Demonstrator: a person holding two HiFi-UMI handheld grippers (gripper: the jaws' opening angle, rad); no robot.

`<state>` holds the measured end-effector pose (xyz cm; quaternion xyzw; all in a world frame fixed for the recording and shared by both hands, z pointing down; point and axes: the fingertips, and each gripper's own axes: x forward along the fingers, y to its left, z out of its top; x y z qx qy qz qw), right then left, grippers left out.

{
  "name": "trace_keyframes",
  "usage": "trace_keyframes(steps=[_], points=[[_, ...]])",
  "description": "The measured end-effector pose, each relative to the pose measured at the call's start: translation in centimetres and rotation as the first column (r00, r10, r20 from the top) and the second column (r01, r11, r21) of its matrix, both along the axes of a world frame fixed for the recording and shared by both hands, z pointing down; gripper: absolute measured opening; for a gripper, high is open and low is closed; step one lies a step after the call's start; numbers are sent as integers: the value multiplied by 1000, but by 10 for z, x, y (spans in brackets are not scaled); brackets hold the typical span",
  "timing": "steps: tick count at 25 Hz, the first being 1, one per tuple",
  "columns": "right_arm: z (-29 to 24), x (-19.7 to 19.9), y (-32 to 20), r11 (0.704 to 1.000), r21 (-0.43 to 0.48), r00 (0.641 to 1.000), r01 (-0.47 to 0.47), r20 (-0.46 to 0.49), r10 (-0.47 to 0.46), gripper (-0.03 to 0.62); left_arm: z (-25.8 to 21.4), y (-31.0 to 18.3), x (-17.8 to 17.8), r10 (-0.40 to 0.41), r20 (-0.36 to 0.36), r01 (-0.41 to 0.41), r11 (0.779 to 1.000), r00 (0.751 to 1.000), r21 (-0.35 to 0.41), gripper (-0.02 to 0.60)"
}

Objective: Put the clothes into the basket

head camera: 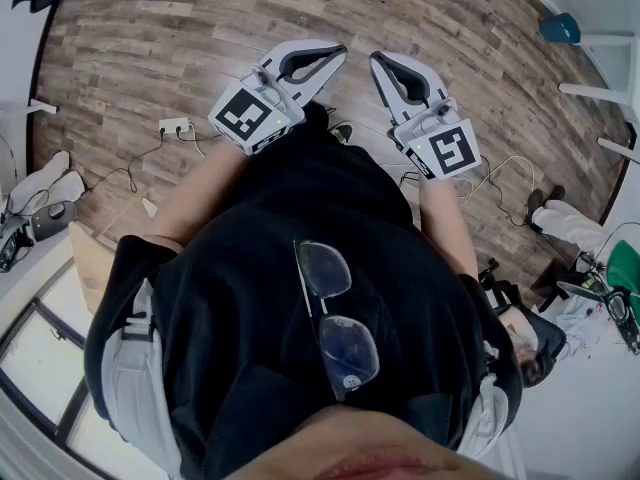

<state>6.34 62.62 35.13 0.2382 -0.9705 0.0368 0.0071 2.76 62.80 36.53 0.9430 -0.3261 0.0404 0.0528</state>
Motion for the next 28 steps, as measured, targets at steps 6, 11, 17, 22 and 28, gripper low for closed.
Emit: trace_keyframes(steps=[6, 11, 17, 22, 28], points=[[-1, 12, -4, 1000, 18, 1000, 6, 1, -6, 26, -1, -5, 9, -12, 15, 12, 1000, 1000, 10, 11], [2, 13, 4, 1000, 10, 1000, 8, 0, -8, 26, -4, 0, 9, -18, 13, 18, 1000, 1000, 17, 11], [4, 10, -17, 1000, -5, 1000, -4, -4, 4, 26, -2, -19, 7, -13, 1, 13, 1000, 1000, 21, 11], [7, -3, -48, 1000, -12, 1000, -19, -20, 19, 26, 1, -51, -6, 2, -14, -1, 1000, 1000, 25, 11], [5, -24, -96, 999, -23, 999, -44, -32, 43, 26, -1, -103, -23, 27, -20, -26, 999, 999, 35, 11]])
